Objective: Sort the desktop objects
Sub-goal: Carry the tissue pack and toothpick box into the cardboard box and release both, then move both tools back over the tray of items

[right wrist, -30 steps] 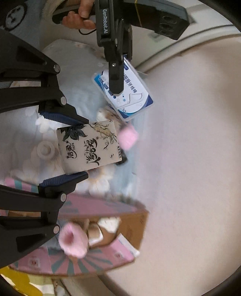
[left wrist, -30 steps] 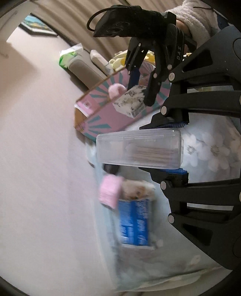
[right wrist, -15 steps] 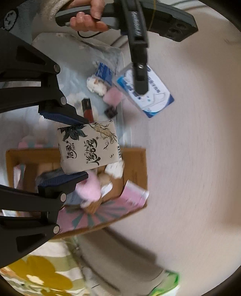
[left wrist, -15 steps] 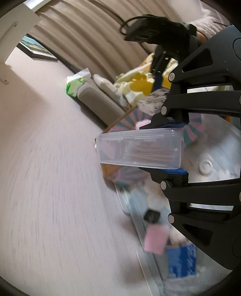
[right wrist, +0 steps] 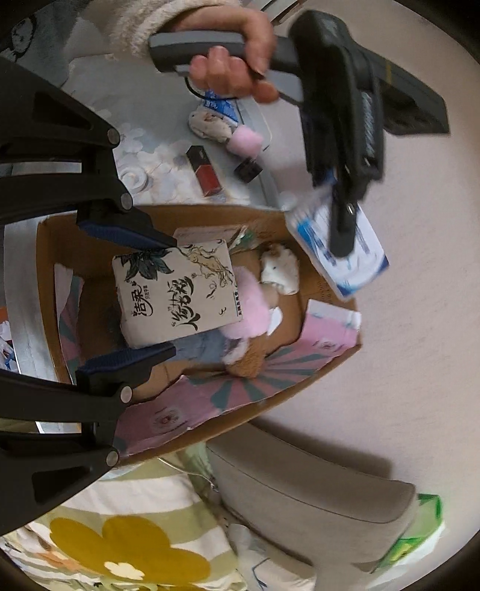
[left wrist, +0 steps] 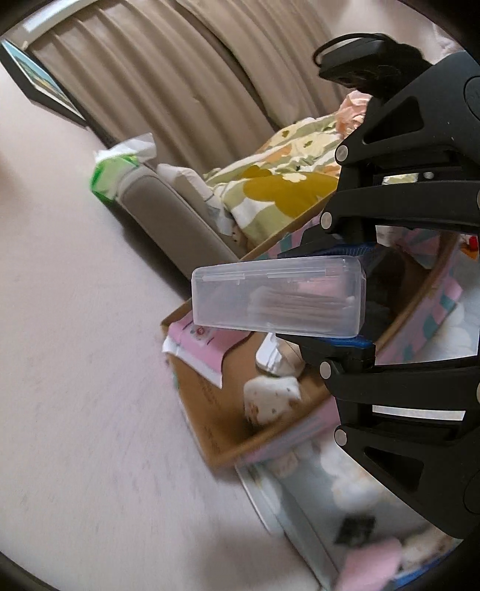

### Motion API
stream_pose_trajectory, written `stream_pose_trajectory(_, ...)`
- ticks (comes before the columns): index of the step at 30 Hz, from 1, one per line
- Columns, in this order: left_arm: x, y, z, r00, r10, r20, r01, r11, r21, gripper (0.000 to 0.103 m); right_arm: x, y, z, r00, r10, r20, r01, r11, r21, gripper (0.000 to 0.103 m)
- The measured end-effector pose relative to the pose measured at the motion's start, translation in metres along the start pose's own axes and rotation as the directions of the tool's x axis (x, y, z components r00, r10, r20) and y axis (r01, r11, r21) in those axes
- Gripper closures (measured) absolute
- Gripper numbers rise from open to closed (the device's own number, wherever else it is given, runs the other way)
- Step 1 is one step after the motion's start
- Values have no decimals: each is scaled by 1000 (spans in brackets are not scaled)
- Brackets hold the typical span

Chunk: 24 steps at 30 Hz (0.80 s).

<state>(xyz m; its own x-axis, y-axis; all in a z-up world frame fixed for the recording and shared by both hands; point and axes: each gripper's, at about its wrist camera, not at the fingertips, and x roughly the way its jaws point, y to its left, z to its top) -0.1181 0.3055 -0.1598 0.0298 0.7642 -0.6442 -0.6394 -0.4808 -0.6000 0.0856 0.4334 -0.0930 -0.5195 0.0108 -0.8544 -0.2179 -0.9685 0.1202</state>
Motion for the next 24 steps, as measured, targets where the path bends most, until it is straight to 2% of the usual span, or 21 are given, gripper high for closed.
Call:
stream_pose_trajectory(3,20,-1,4,1000,7,-29,-6,1000,8,74,9,-7,-1,1000,-3,-14,4,1000,7,57)
stream_pose_trajectory(6,37,-6,7,997,47,-60,-45,999,31,74,13,-11,-1,1000,6,-14,-5,1000,21,57)
stream_pose_trajectory(13,49,4,7,992,87,-87,-86,996,9,74,21,-14,-2,999,14,-30,-13,999,30,57)
stream_pose_trajectory(16,51,4,11,982,164,-92,-163,986,11,74,24,-12,-2,999,-15,-34,16,1000,3,54)
stream_pose_trajectory(18,52,5,14,968,224,-115,-226,974,-2,67,26,-10,-3,998,-64,-22,64,998,-15,29)
stream_pose_trajectory(19,52,5,15,963,243,-120,-245,970,-3,47,26,-10,-3,997,-76,-14,76,997,-13,25)
stream_pose_trajectory(20,50,4,15,963,249,-107,-250,968,6,5,23,-12,-3,997,-81,2,81,997,-5,22)
stream_pose_trajectory(22,39,-2,13,969,245,-37,-244,969,35,0,17,-15,-1,997,-66,30,66,998,20,22)
stream_pose_trajectory(24,31,-7,14,968,250,-13,-249,967,54,0,10,-17,1,997,-67,46,65,997,40,22)
